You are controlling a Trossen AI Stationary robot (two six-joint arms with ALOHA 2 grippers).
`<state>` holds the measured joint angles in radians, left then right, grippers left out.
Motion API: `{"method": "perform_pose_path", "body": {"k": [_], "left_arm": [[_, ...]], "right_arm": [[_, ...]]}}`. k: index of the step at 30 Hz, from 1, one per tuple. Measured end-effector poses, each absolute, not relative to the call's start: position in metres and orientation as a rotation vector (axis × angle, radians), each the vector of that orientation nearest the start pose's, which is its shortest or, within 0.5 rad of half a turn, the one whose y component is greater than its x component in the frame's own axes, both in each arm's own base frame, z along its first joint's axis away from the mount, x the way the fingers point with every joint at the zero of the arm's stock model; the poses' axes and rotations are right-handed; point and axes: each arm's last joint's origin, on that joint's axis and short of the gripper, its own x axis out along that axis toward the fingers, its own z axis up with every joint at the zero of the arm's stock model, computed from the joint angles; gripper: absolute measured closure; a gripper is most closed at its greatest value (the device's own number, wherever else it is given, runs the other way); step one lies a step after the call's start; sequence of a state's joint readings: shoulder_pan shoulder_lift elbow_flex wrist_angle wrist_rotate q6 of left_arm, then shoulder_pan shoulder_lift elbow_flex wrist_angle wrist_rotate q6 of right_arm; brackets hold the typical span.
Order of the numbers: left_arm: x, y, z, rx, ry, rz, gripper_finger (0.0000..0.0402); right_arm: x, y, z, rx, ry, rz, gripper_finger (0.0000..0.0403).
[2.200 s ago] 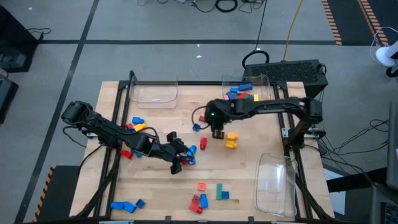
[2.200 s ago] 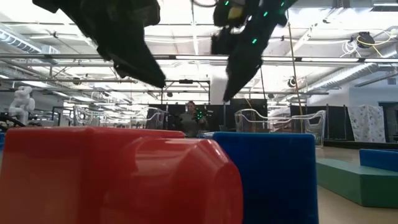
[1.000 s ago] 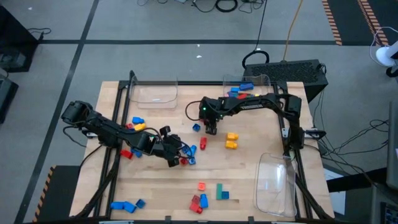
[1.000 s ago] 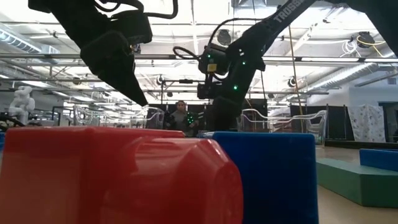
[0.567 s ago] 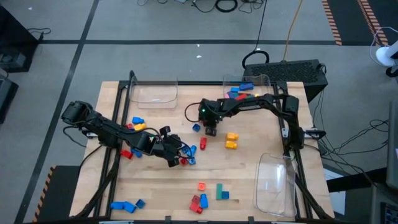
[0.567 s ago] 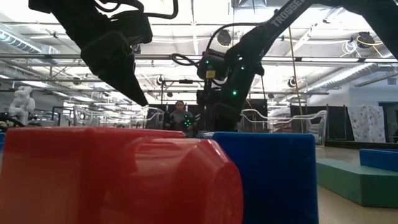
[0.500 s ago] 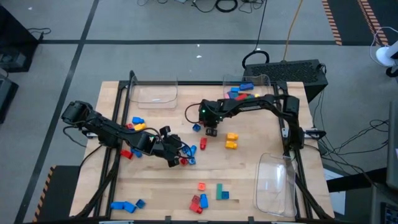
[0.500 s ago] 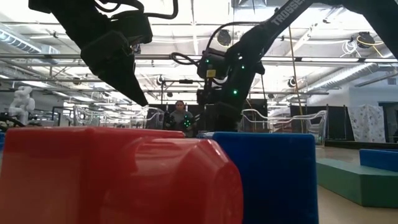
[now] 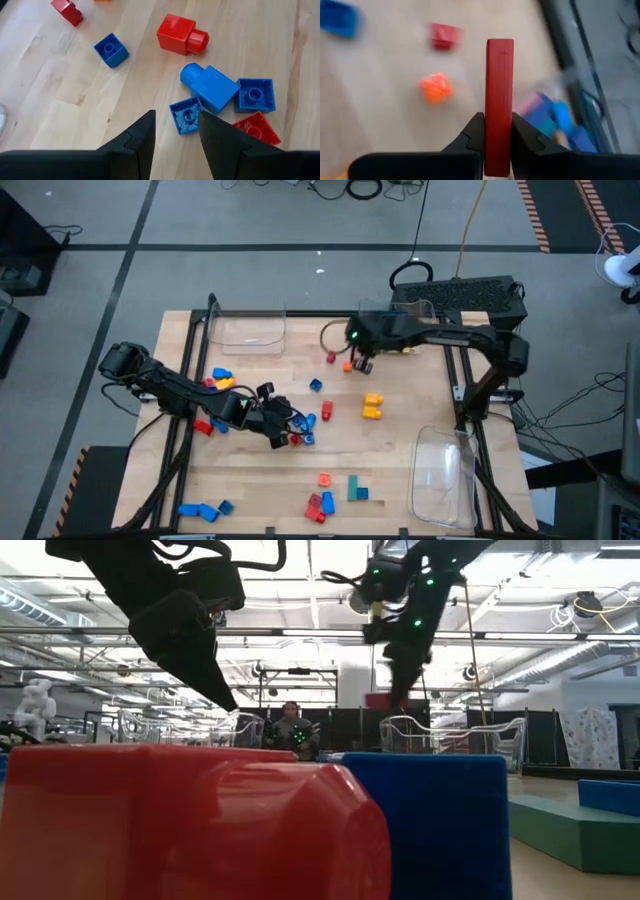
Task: Sort blocks by size
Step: Put the red block into the top right transparent bin, then put the light green block into the top right transparent bin
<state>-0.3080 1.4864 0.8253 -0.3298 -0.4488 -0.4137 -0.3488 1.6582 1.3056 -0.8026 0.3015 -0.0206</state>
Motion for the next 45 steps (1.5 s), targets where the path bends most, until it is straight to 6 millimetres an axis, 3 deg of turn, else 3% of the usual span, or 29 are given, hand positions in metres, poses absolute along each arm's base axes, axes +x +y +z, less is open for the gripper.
{"method": "perform_pose_path", "body": {"k": [5, 10, 16, 24, 28, 34, 45], "left_arm": [[0.271, -0.073, 0.185, -0.023, 0.863, 0.31, 0.0253], [0.271, -0.073, 0.185, -0.047, 0.86, 0.32, 0.0253], [0.271, -0.073, 0.185, -0.049, 0.863, 0.317, 0.0253], [0.27, -0.073, 0.185, -0.048, 0.864, 0.316, 0.0253], [0.27, -0.073, 0.185, -0.048, 0.864, 0.316, 0.0253], [0.27, -0.073, 0.185, -0.047, 0.864, 0.317, 0.0253], [0.271, -0.073, 0.185, -0.068, 0.859, 0.327, 0.0253]], "right_arm": [[0.28, -0.15, 0.268, 0.155, 1.148, -0.741, 0.0369], [0.266, -0.181, 0.264, 0.267, 1.117, -0.865, 0.0356], [0.262, -0.198, 0.252, 0.33, 1.151, -0.793, 0.0282], [0.261, -0.197, 0.252, 0.358, 1.152, -0.799, 0.019], [0.261, -0.188, 0.25, 0.402, 1.207, -0.692, 0.0188], [0.271, -0.155, 0.251, 0.384, 1.281, -0.542, 0.0225], [0.301, -0.056, 0.253, 0.309, 1.331, -0.334, 0.0252]]}}
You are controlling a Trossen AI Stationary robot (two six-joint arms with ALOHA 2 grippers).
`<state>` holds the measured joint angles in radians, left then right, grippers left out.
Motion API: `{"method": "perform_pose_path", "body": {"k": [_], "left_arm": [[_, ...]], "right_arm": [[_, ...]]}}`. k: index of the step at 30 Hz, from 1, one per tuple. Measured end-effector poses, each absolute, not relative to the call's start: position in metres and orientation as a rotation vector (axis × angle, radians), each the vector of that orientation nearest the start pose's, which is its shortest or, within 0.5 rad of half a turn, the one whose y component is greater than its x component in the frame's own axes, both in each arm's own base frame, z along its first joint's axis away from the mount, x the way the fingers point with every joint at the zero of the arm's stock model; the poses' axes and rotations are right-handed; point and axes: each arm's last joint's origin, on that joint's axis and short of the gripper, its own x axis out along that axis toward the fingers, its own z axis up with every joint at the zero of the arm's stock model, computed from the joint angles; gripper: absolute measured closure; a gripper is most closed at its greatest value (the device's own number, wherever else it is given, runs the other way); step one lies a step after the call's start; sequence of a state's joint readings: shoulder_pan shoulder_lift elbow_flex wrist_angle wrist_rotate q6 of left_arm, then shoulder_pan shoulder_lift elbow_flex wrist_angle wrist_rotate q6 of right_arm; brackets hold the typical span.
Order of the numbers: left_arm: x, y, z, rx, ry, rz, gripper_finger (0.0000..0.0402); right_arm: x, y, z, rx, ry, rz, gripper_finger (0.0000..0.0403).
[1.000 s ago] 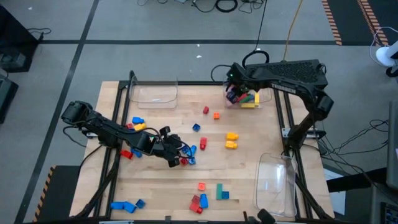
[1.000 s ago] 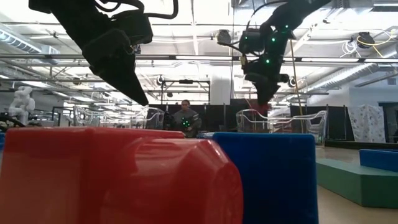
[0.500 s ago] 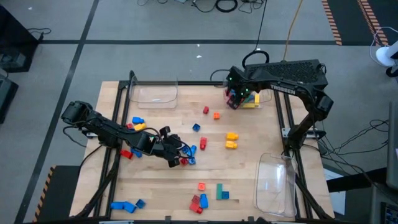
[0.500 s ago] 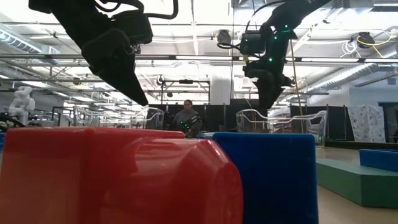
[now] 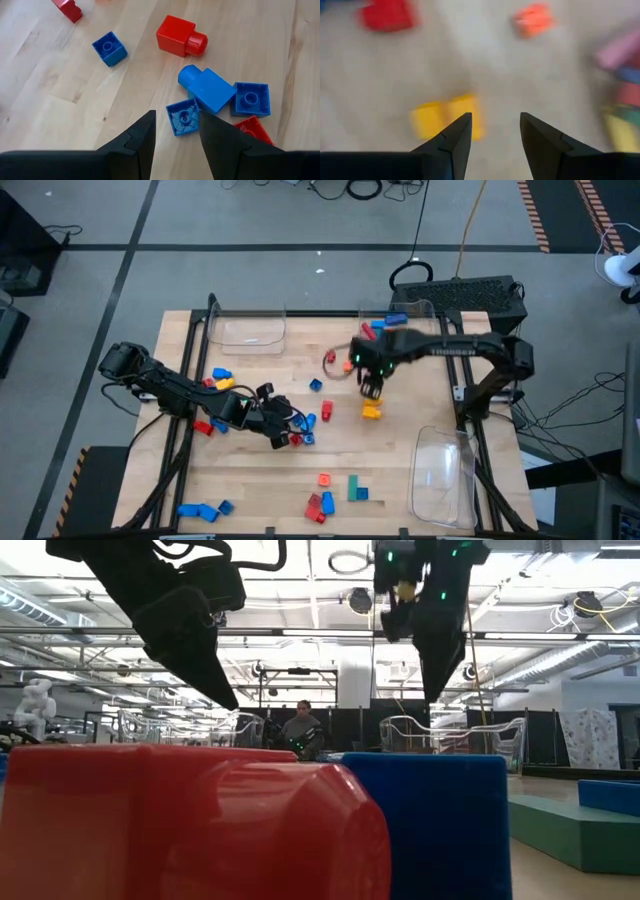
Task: Sort blocks by size
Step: Put the light green block into the top right transparent bin
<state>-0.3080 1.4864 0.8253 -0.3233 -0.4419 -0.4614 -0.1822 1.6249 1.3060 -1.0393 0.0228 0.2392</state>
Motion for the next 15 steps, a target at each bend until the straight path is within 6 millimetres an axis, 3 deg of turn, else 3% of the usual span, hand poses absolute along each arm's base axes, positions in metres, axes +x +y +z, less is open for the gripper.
{"method": "perform_pose_path", "body": {"k": [6, 15], "left_arm": [[0.271, -0.073, 0.185, -0.076, 0.857, 0.331, 0.0253], [0.27, -0.077, 0.186, -0.142, 0.839, 0.351, 0.0253]], "right_arm": [[0.314, 0.019, 0.255, 0.18, 1.266, -0.132, 0.0252], [0.314, 0.134, 0.251, -0.171, 1.069, 0.374, 0.0252]]}}
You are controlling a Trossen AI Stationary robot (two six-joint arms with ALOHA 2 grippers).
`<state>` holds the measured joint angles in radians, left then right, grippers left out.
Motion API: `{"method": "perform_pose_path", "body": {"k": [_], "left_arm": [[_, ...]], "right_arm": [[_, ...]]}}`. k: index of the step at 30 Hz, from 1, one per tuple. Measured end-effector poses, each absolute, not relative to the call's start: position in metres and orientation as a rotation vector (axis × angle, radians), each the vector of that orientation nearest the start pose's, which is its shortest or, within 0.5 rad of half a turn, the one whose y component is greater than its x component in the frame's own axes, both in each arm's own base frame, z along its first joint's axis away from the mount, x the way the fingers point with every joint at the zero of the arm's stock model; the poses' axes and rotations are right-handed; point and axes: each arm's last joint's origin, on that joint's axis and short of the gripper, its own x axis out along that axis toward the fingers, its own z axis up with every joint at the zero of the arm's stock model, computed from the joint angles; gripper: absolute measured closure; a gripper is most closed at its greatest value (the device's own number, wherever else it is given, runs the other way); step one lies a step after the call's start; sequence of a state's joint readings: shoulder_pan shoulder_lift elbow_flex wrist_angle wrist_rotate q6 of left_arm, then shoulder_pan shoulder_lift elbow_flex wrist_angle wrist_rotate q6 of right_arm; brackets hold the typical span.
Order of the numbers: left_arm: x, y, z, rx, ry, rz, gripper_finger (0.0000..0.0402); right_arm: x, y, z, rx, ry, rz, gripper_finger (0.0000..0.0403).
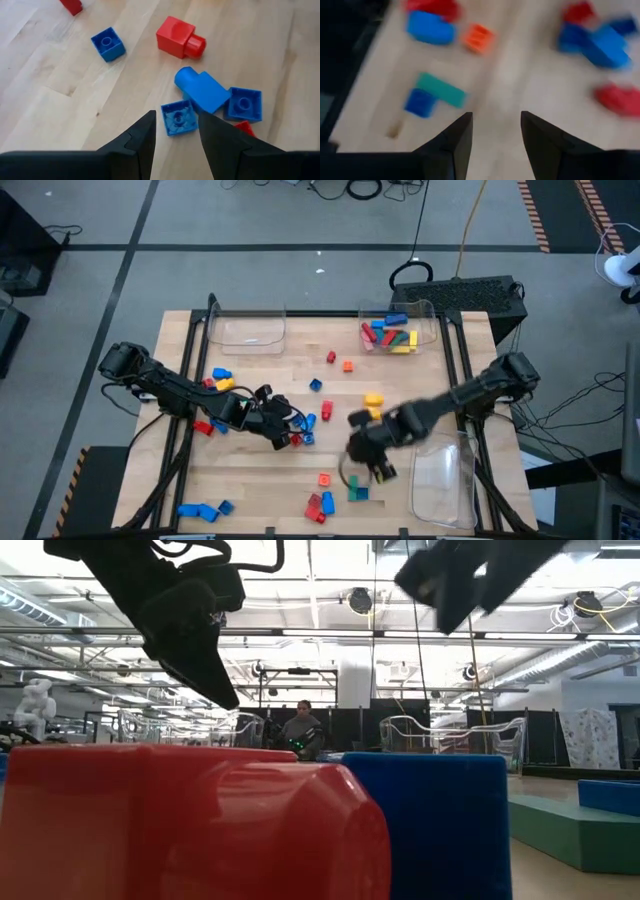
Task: Sort blocks by size
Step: Put the light green block into the top right transparent bin
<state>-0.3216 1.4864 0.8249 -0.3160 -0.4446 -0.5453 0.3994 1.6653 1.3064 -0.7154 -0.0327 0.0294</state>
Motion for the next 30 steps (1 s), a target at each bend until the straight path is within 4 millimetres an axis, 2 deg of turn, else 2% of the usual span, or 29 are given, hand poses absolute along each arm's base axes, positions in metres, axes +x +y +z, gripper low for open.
{"method": "perform_pose_path", "body": {"k": [4, 8, 13, 23, 30], "left_arm": [[0.271, -0.082, 0.187, -0.148, 0.812, 0.327, 0.0253], [0.272, -0.086, 0.189, -0.155, 0.791, 0.313, 0.0253], [0.272, -0.086, 0.188, -0.153, 0.793, 0.314, 0.0253], [0.272, -0.085, 0.188, -0.146, 0.787, 0.329, 0.0253], [0.272, -0.085, 0.188, -0.145, 0.787, 0.331, 0.0253]], "right_arm": [[0.317, 0.167, 0.243, -0.302, 0.959, 0.517, 0.0252], [0.326, 0.185, 0.225, -0.384, 0.91, 0.584, 0.0246], [0.334, 0.19, 0.197, -0.54, 1.0, 0.653, 0.0219], [0.352, 0.201, 0.175, -0.786, 1.109, 0.818, 0.0195], [0.353, 0.202, 0.156, -0.887, 1.145, 0.903, 0.0195]]}}
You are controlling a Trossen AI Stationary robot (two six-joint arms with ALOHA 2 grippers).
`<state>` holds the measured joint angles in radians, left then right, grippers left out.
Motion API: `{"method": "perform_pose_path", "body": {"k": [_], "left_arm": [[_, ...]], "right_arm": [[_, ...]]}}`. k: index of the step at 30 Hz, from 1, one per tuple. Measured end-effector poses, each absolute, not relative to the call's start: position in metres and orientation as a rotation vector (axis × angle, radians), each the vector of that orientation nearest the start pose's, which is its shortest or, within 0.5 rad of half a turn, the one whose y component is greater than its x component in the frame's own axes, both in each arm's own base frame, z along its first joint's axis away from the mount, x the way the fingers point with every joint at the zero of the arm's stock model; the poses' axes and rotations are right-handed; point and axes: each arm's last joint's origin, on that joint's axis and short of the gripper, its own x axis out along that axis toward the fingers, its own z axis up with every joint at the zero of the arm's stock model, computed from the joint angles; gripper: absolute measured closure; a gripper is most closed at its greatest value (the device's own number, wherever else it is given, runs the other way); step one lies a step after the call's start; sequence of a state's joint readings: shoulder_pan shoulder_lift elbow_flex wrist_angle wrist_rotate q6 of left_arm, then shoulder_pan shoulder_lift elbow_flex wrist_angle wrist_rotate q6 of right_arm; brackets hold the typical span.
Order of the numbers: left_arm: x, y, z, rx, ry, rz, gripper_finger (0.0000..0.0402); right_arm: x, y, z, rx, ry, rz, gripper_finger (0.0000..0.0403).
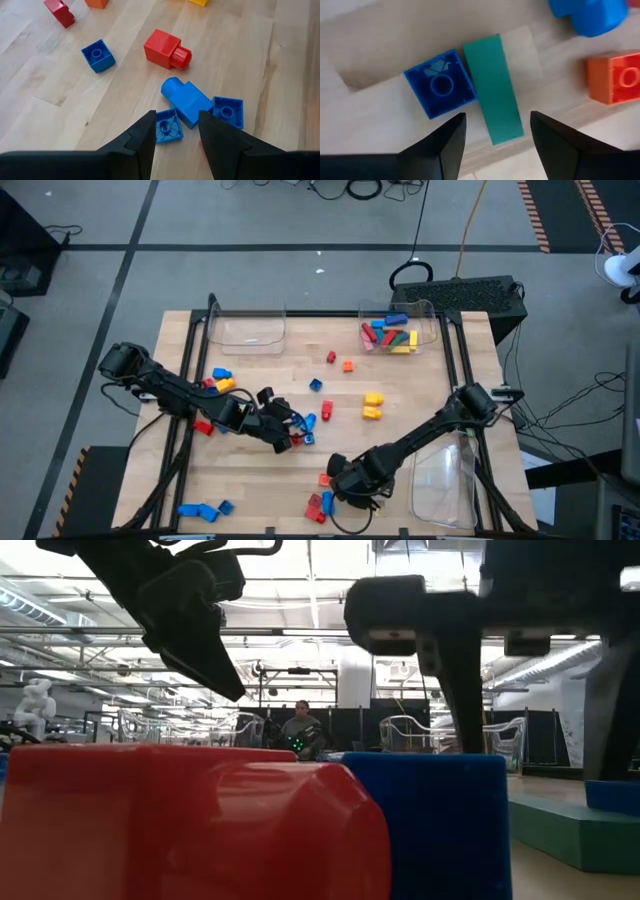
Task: Sort blocks by size
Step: Put the light green block into the top right transparent bin
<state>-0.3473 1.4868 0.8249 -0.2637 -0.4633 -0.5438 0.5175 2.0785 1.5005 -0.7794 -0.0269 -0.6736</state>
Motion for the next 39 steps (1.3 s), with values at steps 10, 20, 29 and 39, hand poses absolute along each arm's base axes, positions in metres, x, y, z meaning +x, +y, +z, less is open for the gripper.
{"method": "perform_pose_path", "body": {"k": [10, 20, 29, 39], "left_arm": [[0.272, -0.085, 0.188, -0.145, 0.787, 0.331, 0.0253], [0.272, -0.085, 0.188, -0.147, 0.786, 0.331, 0.0253], [0.272, -0.085, 0.189, -0.148, 0.785, 0.33, 0.0253], [0.273, -0.085, 0.189, -0.153, 0.776, 0.328, 0.0253]], "right_arm": [[0.356, 0.203, 0.145, -0.906, 1.167, 0.863, 0.0208], [0.359, 0.2, 0.147, -0.832, 1.181, 0.78, 0.0335], [0.356, 0.177, 0.168, -0.718, 1.286, 0.558, 0.0335], [0.345, 0.103, 0.245, -0.476, 1.284, 0.319, 0.0335]]}}
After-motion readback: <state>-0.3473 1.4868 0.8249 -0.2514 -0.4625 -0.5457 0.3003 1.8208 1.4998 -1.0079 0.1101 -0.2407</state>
